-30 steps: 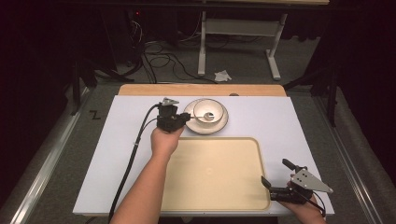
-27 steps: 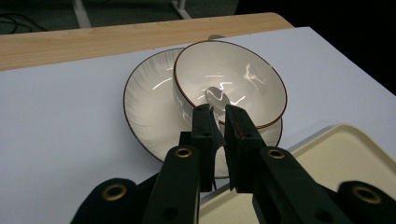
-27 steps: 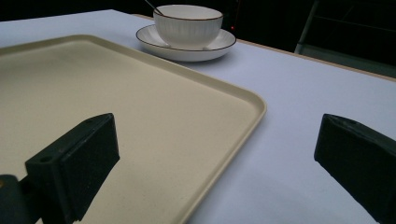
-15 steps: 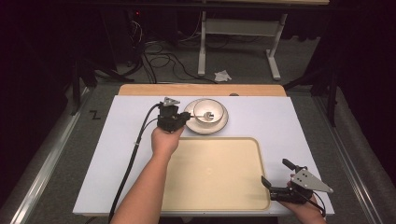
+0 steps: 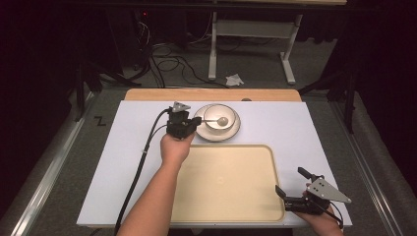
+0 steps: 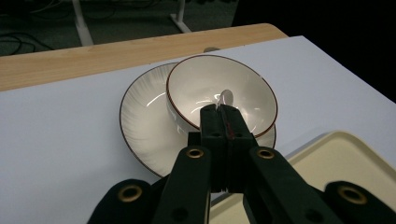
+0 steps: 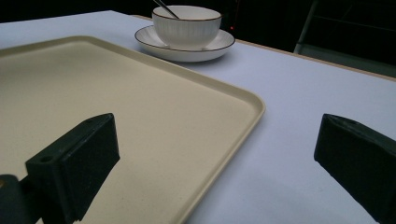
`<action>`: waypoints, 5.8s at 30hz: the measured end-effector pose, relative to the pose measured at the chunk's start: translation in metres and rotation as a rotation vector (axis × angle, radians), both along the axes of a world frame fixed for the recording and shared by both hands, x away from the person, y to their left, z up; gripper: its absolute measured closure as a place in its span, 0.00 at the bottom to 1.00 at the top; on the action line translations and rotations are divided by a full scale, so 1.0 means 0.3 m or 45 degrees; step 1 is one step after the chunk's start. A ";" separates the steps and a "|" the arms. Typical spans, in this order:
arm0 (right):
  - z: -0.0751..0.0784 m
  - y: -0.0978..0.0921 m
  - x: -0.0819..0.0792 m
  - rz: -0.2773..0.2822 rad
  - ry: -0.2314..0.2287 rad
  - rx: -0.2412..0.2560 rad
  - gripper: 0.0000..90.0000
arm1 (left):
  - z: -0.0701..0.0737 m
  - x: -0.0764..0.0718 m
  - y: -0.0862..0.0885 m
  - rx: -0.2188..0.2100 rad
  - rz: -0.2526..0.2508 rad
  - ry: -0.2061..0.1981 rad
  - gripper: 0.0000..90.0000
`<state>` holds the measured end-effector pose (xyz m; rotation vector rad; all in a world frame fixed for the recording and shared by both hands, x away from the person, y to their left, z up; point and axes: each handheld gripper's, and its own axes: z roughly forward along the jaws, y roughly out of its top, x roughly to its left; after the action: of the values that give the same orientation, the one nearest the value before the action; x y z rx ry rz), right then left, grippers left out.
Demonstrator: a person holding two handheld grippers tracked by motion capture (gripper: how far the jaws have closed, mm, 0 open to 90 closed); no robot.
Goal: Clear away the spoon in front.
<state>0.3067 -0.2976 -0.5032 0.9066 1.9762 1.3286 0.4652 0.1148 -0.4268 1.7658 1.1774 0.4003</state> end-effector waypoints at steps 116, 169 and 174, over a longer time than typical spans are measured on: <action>-0.001 0.010 -0.003 0.002 -0.001 -0.025 0.01 | -0.291 -0.462 0.311 -0.589 -0.262 0.331 0.98; 0.004 0.007 -0.004 0.003 -0.008 -0.021 0.01 | -0.289 -0.474 0.190 0.344 -0.146 0.202 1.00; 0.005 0.004 -0.004 -0.002 -0.008 -0.014 0.01 | -0.276 -0.507 0.158 0.388 -0.260 0.227 1.00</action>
<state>0.3054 -0.2963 -0.5017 0.8978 1.9759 1.3166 0.3132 0.1622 -0.5097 2.2019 1.0866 0.3176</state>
